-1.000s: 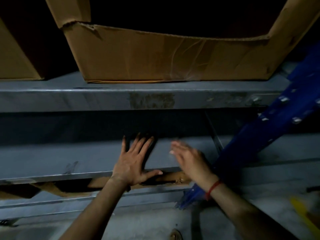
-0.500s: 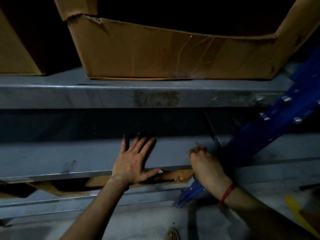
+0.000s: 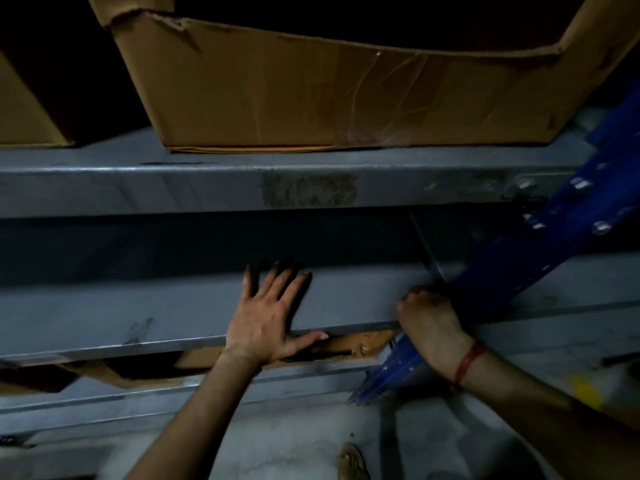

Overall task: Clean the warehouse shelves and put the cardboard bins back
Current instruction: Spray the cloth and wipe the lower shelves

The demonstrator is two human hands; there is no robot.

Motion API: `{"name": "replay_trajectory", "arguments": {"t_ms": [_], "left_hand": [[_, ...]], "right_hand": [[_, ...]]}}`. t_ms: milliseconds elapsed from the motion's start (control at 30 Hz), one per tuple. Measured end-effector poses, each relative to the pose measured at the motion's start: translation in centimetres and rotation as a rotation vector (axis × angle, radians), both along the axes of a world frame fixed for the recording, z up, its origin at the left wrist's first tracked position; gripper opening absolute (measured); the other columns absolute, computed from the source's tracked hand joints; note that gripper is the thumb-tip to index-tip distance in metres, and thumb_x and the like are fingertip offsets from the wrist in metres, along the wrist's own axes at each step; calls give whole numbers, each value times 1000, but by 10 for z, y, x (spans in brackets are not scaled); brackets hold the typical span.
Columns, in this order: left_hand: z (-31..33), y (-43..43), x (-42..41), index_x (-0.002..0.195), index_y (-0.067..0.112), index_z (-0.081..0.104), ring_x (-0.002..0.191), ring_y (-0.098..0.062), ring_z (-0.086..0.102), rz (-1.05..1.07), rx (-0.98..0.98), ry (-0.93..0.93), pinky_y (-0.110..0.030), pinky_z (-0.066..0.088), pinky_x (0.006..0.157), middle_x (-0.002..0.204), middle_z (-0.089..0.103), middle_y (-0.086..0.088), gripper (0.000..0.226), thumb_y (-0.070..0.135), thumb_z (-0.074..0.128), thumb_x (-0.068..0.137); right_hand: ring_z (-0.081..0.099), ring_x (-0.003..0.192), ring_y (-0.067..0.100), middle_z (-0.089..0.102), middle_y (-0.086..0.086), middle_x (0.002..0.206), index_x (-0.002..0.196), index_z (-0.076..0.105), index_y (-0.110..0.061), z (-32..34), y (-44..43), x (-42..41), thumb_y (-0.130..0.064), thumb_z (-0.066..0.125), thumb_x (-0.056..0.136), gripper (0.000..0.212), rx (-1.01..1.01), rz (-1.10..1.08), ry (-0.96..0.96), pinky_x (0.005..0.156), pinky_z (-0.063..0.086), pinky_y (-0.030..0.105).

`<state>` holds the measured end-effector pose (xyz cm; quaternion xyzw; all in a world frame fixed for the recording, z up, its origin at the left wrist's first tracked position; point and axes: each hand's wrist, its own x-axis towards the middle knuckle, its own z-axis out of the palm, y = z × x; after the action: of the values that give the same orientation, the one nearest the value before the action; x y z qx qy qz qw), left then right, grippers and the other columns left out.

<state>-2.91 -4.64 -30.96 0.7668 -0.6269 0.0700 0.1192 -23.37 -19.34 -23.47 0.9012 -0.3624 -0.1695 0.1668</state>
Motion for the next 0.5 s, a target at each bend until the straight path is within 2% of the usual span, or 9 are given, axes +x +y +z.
{"name": "replay_trajectory", "arguments": {"t_ms": [33, 67, 100, 133, 200, 267, 333, 433, 500], "left_hand": [[0, 0, 0, 152, 18, 41, 150, -26, 27, 0, -4, 1, -65, 9, 119, 157, 39, -8, 102, 90, 36, 80], [0, 0, 0, 152, 18, 41, 150, -26, 27, 0, -8, 3, -65, 10, 119, 156, 40, -8, 102, 90, 36, 80], [0, -1, -1, 152, 18, 41, 150, -26, 27, -1, -10, 5, -65, 10, 119, 156, 40, -8, 101, 90, 36, 80], [0, -1, -1, 151, 18, 41, 150, -26, 27, -3, -11, 9, -64, 10, 119, 156, 40, -8, 101, 90, 36, 80], [1, 0, -1, 151, 18, 42, 150, -26, 27, 1, -6, 10, -64, 11, 119, 156, 41, -7, 101, 90, 36, 80], [2, 0, -2, 151, 18, 41, 149, -25, 28, 7, -4, 11, -63, 11, 119, 155, 41, -7, 101, 90, 36, 80], [2, 1, -2, 153, 18, 38, 150, -24, 27, 8, -7, 27, -61, 10, 120, 156, 40, -5, 103, 90, 37, 79], [4, 0, -2, 156, 17, 30, 148, -20, 30, 6, -38, 84, -55, 10, 123, 157, 38, -2, 109, 90, 43, 77], [4, 0, 0, 156, 16, 28, 146, -17, 35, -18, -102, 170, -50, 11, 124, 155, 40, 0, 111, 88, 53, 75]], "right_hand": [[66, 57, 34, 64, 27, 64, 60, 66, 7, -1, 0, -4, -3, 93, 47, 31, 19, -18, 75, 48, 53, 35], [70, 78, 34, 69, 24, 87, 83, 71, 4, 2, 3, -3, -7, 80, 74, 17, 25, 15, 138, 63, 56, 36], [68, 98, 31, 69, 18, 108, 103, 69, -2, -2, -2, -2, -5, 60, 92, 15, 48, 21, 137, 78, 55, 36], [64, 109, 28, 66, 13, 119, 114, 66, -6, -2, -7, 1, -3, 46, 98, 26, 69, -25, 97, 88, 53, 36], [60, 119, 28, 62, 12, 128, 124, 62, -9, -1, -18, 11, -1, 39, 100, 34, 89, -49, 107, 98, 50, 39], [59, 121, 28, 61, 10, 130, 126, 61, -11, -1, -24, 24, -1, 39, 101, 35, 87, -78, 103, 97, 49, 39], [63, 116, 26, 65, 8, 124, 121, 64, -13, -1, -26, 34, 0, 39, 101, 34, 44, -107, 41, 90, 52, 36], [68, 106, 27, 70, 8, 112, 112, 67, -13, -1, -18, 55, 0, 43, 98, 31, 56, -89, -180, 81, 56, 35], [72, 85, 25, 73, 9, 90, 93, 73, -12, -14, 3, 75, -10, 70, 84, 10, 45, 15, -329, 66, 57, 30]]}}
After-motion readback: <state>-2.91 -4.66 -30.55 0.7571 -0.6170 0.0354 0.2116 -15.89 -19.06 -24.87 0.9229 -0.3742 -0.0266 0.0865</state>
